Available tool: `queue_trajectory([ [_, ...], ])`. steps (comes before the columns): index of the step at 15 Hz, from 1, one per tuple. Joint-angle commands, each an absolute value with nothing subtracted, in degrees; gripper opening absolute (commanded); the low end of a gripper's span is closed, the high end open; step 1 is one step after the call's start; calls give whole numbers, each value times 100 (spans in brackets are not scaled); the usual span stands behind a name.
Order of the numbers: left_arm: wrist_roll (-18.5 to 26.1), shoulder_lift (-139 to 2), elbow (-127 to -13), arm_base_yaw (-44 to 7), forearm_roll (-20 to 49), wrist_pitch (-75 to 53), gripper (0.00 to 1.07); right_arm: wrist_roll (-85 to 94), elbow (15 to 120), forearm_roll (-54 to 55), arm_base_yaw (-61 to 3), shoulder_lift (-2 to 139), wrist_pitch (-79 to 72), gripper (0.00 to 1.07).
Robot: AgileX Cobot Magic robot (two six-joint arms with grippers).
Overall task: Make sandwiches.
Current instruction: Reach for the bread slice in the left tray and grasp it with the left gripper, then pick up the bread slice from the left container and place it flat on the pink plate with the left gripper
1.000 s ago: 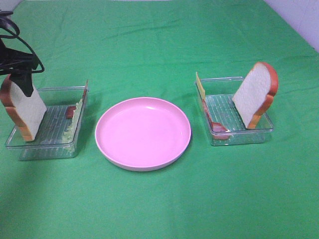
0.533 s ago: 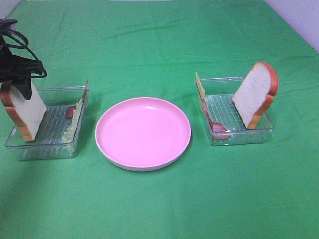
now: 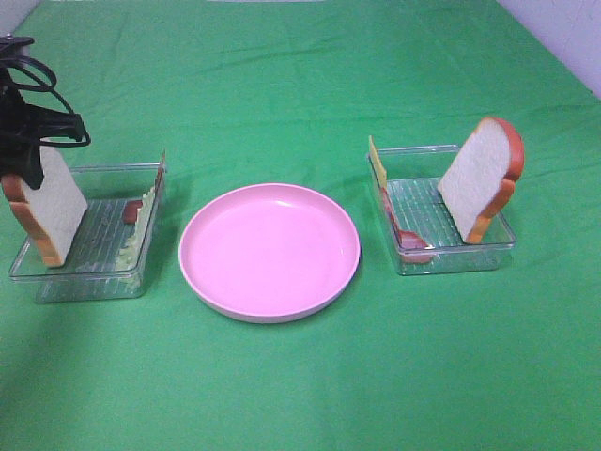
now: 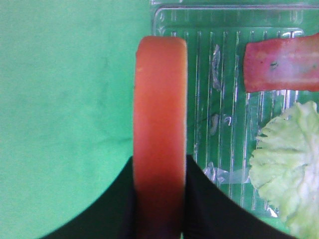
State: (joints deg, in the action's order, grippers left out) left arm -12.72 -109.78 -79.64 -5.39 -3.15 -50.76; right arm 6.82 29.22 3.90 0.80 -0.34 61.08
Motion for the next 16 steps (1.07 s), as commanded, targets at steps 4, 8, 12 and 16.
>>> queue_trajectory([
  [4,-1312,-10966,-8147,-550,-327,-5546,0,751,2893,378,92,-115,6073,79],
  [8,-1312,-10124,-8274,-550,-281,-5867,0,751,2893,378,92,-115,6073,79],
  [12,-1163,-9087,-8274,-550,178,-6062,0,751,2893,378,92,-115,6073,79],
  [16,-109,-8554,-8262,-550,1805,-5884,0,751,2893,378,92,-115,6073,79],
])
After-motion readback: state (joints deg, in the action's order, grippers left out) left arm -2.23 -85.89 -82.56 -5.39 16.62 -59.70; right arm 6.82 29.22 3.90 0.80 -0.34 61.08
